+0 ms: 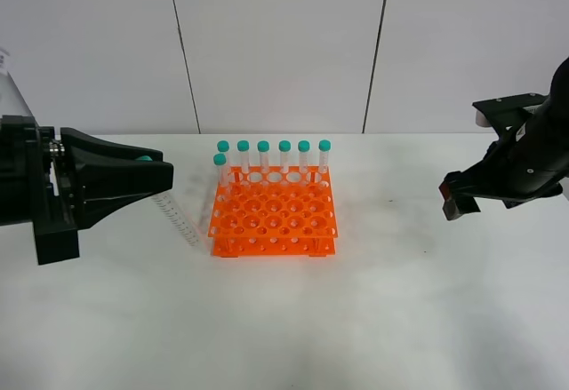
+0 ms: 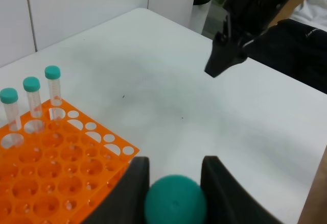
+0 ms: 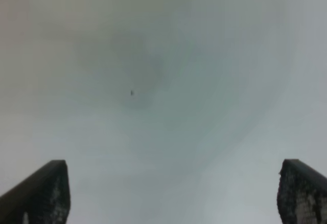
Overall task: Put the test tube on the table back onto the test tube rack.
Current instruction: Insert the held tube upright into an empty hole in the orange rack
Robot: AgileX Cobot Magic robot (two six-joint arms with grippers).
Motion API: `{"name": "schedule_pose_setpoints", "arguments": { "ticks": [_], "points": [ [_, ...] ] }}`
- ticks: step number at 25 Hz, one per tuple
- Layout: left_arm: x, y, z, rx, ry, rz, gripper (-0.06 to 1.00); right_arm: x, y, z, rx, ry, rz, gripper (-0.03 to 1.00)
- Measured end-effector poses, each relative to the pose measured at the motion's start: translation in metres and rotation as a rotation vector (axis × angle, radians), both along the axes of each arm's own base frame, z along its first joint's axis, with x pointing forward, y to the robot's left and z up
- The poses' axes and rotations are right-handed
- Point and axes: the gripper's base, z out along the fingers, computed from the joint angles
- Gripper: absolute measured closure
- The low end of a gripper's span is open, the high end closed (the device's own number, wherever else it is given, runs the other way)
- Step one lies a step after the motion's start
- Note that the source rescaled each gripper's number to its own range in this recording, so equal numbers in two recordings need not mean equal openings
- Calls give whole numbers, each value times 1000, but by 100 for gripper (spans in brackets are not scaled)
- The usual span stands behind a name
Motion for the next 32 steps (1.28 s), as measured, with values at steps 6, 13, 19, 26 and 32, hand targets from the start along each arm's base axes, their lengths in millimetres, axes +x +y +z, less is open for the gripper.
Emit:
{"name": "schedule_pose_setpoints", "arguments": {
  "ticks": [6, 13, 19, 26, 32],
  "points": [
    [0, 0, 0, 0, 0, 0, 94, -19, -3, 3, -31, 243, -20, -3],
    [0, 0, 0, 0, 0, 0, 94, -34, -5, 3, -52, 410, -32, -3],
    [0, 0, 0, -1, 1, -5, 94, -34, -2, 5, -22, 409, -46, -3],
    [-1, 0, 0, -2, 2, -7, 94, -47, -3, 30, -7, 308, -59, -3],
    [-1, 0, 0, -2, 2, -8, 94, -76, -6, 74, 17, 122, -69, -3]
  ]
}}
